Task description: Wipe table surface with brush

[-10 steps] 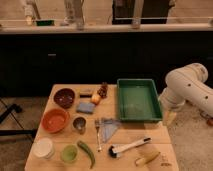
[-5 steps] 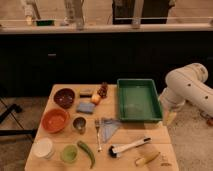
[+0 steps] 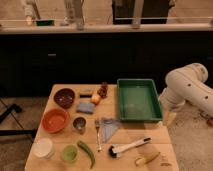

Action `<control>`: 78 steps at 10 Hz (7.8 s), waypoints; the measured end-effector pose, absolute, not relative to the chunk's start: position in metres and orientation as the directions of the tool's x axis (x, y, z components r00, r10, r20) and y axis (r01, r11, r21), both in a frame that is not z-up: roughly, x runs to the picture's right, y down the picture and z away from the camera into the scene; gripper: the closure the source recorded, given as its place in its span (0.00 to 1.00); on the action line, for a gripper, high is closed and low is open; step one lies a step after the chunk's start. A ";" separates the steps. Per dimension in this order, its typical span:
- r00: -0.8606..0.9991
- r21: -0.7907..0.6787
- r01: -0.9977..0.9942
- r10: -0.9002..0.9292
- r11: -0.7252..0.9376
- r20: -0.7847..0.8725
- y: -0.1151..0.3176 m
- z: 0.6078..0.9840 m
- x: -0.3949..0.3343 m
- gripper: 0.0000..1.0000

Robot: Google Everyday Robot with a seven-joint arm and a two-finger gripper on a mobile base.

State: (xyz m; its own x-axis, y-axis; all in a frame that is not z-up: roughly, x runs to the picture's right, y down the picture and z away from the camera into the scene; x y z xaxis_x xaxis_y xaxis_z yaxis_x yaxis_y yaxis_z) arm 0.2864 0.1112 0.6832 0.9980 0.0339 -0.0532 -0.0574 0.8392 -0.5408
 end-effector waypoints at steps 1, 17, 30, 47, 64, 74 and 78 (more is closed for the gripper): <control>0.998 -0.541 -0.057 0.034 0.839 -0.053 0.111 0.683 0.286 0.20; 0.998 -0.530 -0.059 0.030 0.846 -0.062 0.117 0.688 0.278 0.20; 0.957 -0.433 0.210 -0.094 0.877 0.274 0.188 0.698 0.230 0.20; 0.921 -0.507 0.348 -0.187 0.789 0.342 0.271 0.745 0.194 0.35; 0.919 -0.569 0.349 -0.151 0.745 0.365 0.297 0.777 0.185 0.41; 0.915 -0.576 0.352 -0.143 0.738 0.376 0.305 0.781 0.191 1.00; 0.910 -0.553 0.364 -0.160 0.750 0.383 0.297 0.770 0.190 1.00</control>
State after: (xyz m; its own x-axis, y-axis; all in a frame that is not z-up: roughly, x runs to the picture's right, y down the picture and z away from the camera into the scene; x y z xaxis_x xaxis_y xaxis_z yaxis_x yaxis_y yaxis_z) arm 0.1898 0.2967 0.7700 0.9099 -0.1603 0.3826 0.3644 0.7495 -0.5526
